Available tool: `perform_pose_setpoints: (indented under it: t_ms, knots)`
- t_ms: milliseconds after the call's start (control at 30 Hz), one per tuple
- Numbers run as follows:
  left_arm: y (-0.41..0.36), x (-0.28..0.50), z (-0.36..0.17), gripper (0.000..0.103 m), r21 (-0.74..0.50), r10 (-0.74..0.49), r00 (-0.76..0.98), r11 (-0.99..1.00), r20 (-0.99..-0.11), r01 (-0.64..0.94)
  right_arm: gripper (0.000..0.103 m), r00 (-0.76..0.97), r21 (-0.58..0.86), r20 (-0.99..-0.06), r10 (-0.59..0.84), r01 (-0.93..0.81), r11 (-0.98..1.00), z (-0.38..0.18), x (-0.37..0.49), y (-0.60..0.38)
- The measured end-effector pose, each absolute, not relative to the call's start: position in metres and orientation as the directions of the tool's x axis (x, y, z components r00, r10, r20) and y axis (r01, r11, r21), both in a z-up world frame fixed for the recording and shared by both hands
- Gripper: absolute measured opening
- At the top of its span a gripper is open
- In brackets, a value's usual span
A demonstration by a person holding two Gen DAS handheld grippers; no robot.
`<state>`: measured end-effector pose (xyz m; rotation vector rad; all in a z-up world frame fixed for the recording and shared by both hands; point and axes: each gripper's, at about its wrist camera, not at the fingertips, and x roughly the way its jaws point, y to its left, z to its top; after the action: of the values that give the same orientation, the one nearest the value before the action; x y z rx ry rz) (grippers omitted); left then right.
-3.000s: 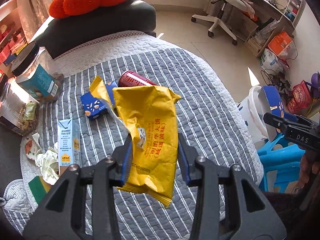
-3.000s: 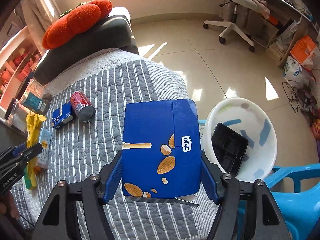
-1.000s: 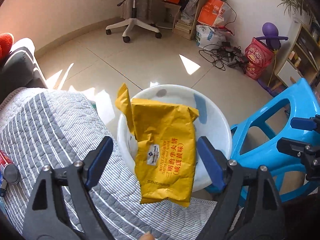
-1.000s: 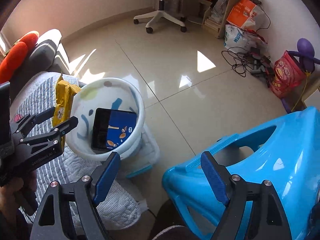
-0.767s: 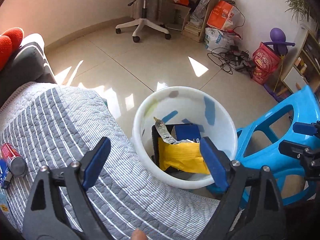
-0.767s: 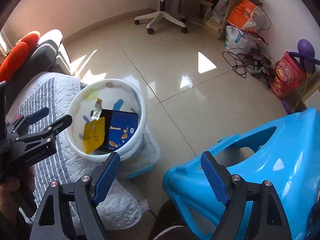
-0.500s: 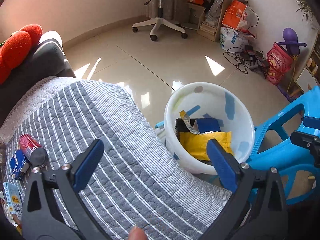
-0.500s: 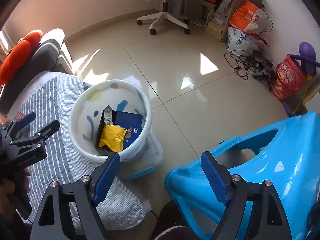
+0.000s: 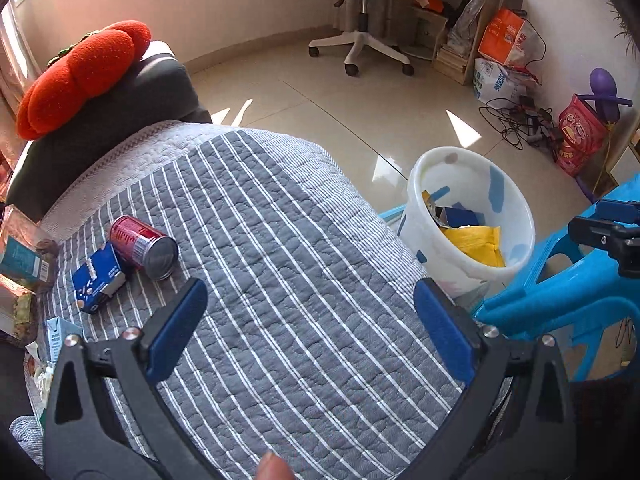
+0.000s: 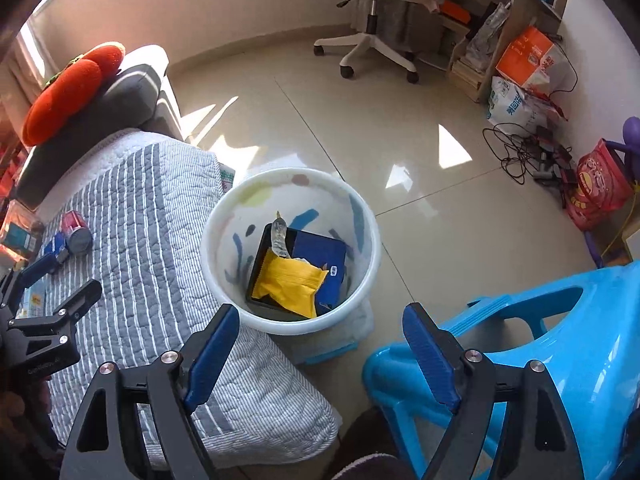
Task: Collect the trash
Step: 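Return the left gripper to the quilt and grasp the milk carton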
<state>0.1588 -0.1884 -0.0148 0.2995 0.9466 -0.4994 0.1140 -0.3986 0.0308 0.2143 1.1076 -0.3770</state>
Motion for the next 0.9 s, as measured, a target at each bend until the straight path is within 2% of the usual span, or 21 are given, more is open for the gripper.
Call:
perform_pose_setpoints:
  t_ms: [400,900]
  knots:
    - [-0.072,0.169,-0.002,0.102,0.028,-0.166,0.491,0.932,-0.855,0.362,0.086,0.414,-0.024,-0.899,-0.141,0.276,0.961,0.028,0.158,-0.323]
    - [0.089,0.188,-0.003,0.102,-0.04,-0.08,0.469,0.995,-0.88,0.094,0.086,0.385,-0.057,-0.917,-0.104,0.132,0.99,0.0,0.208,-0.227]
